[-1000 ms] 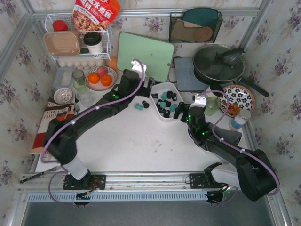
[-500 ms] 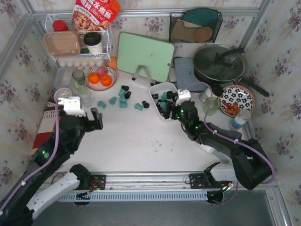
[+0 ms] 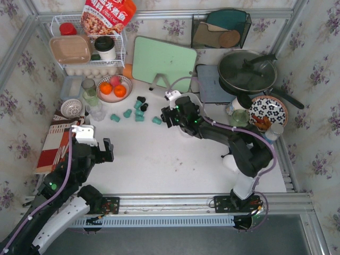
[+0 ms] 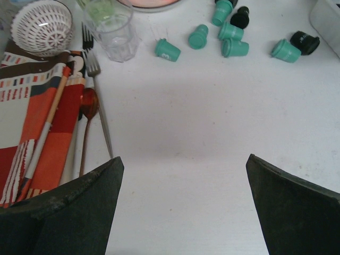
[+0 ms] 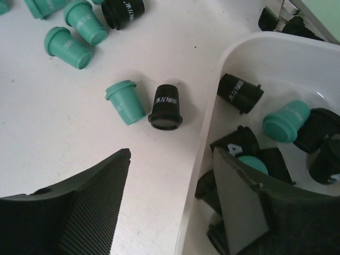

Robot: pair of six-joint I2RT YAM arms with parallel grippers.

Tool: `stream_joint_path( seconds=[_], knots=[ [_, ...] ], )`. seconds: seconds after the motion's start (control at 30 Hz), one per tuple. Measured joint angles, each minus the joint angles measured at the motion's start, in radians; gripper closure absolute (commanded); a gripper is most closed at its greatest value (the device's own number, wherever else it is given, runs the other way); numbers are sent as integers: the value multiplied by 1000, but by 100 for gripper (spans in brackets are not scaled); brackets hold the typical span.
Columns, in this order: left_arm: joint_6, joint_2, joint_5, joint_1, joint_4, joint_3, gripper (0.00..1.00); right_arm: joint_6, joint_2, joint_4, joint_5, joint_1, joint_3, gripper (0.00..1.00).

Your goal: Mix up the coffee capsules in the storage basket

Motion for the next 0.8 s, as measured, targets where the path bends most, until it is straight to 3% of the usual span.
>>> stream_joint_path(
  seconds=[0.33, 0.8],
  knots=[
    [-1, -24, 77, 21, 0, 3, 0, -65, 219, -127, 40, 116, 258, 41],
    [0, -90, 77, 31, 6, -18, 0, -128, 417, -224, 113, 124, 439, 48]
  ],
)
